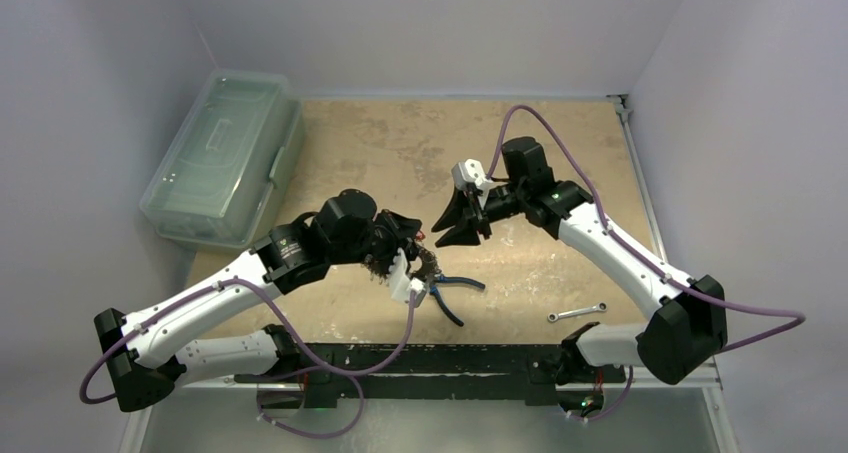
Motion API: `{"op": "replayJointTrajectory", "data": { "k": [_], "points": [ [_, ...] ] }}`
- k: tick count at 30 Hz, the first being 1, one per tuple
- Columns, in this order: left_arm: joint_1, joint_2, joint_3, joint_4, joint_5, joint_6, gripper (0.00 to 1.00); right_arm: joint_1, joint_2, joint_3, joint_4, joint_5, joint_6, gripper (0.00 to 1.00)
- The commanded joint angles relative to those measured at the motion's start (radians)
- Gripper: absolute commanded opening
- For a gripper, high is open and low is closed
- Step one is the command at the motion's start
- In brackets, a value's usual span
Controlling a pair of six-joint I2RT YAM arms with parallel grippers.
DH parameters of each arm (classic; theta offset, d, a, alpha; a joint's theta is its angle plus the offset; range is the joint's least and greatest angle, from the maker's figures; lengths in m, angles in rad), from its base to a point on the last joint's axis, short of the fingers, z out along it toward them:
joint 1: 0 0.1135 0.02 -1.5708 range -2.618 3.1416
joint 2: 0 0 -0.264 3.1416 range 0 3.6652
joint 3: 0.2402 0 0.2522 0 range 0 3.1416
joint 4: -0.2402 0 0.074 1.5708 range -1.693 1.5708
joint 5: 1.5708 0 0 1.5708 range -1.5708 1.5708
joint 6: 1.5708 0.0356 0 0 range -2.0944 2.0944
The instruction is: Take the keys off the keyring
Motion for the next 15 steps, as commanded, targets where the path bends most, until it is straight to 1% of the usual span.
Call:
{"op": "replayJointTrajectory", "data": {
  "k": [1,9,15],
  "points": [
    [-0.004,-0.006,0.051,0.021,0.048,0.009,0.0,0.009,-0.008,0.049,0.051,-0.026,0.001,0.38],
    [-0.004,-0.003,0.054,0.019,0.072,0.016,0.0,0.018,-0.006,0.04,0.076,-0.041,0.025,0.43],
    [-0.004,0.006,0.057,0.034,0.076,0.015,0.0,0.039,-0.009,0.012,0.102,-0.031,0.046,0.44]
  ]
}}
